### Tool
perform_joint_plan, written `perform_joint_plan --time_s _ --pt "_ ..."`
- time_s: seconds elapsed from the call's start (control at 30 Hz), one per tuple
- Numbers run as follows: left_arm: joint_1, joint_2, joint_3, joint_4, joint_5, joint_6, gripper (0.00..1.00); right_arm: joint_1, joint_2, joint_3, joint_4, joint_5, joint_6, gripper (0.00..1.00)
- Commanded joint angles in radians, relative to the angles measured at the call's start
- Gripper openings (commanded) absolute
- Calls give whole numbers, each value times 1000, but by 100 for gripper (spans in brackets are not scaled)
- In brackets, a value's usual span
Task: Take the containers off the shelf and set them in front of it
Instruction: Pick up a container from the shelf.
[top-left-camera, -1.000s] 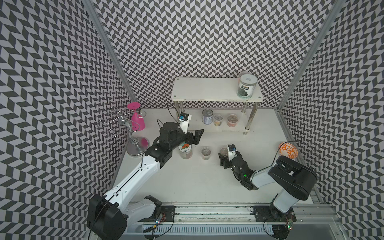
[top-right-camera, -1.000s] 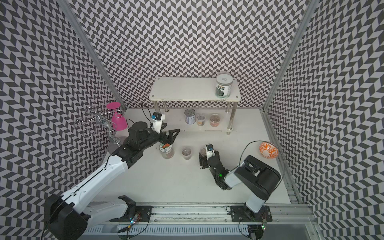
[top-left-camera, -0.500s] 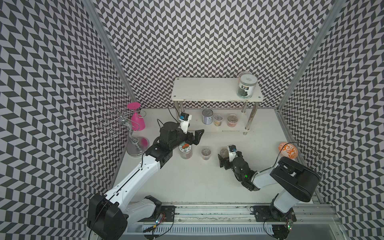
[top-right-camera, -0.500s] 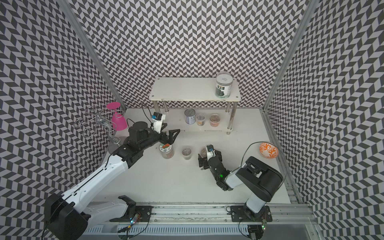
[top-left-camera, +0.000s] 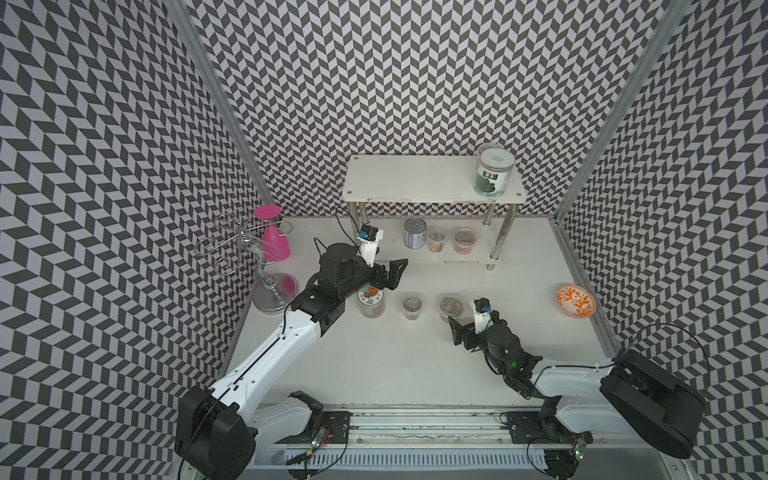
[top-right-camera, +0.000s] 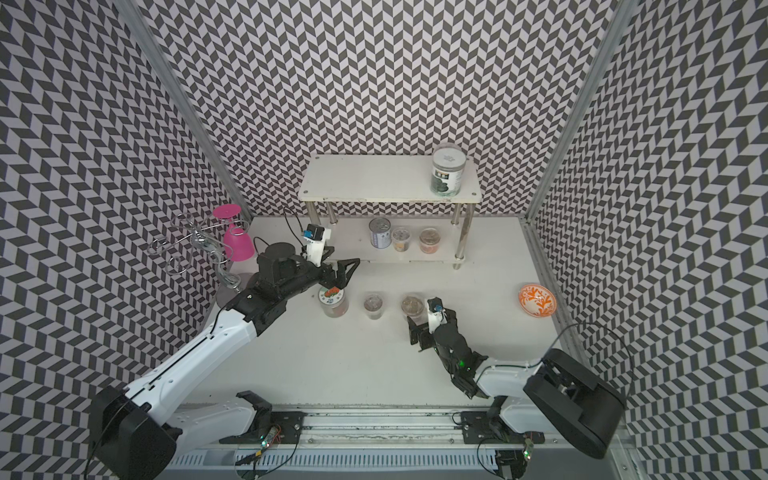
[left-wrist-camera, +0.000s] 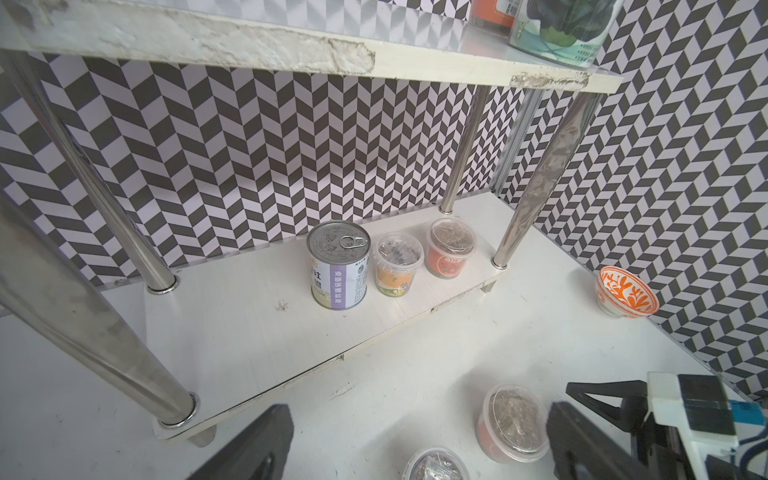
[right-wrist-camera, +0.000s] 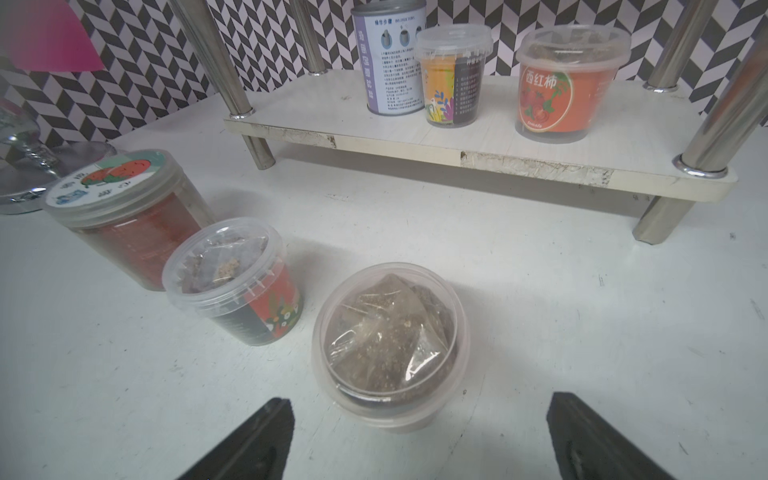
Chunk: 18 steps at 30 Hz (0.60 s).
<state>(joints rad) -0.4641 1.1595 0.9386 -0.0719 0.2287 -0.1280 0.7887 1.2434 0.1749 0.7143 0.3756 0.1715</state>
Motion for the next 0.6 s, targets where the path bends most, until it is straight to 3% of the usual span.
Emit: perform_joint_plan --time_s 0.0,0.23,0.33,0.57 --pt "5 8 3 19 16 8 100 -7 -85 38 -88 36 -41 100" --pt "8 11 22 3 11 23 100 -87 -227 191 -291 -35 -105 100" --pt "10 14 25 3 14 27 100 -174 -259 299 -388 -100 -143 100" --pt "11 19 39 1 20 27 100 -370 -210 652 -535 -250 -243 99"
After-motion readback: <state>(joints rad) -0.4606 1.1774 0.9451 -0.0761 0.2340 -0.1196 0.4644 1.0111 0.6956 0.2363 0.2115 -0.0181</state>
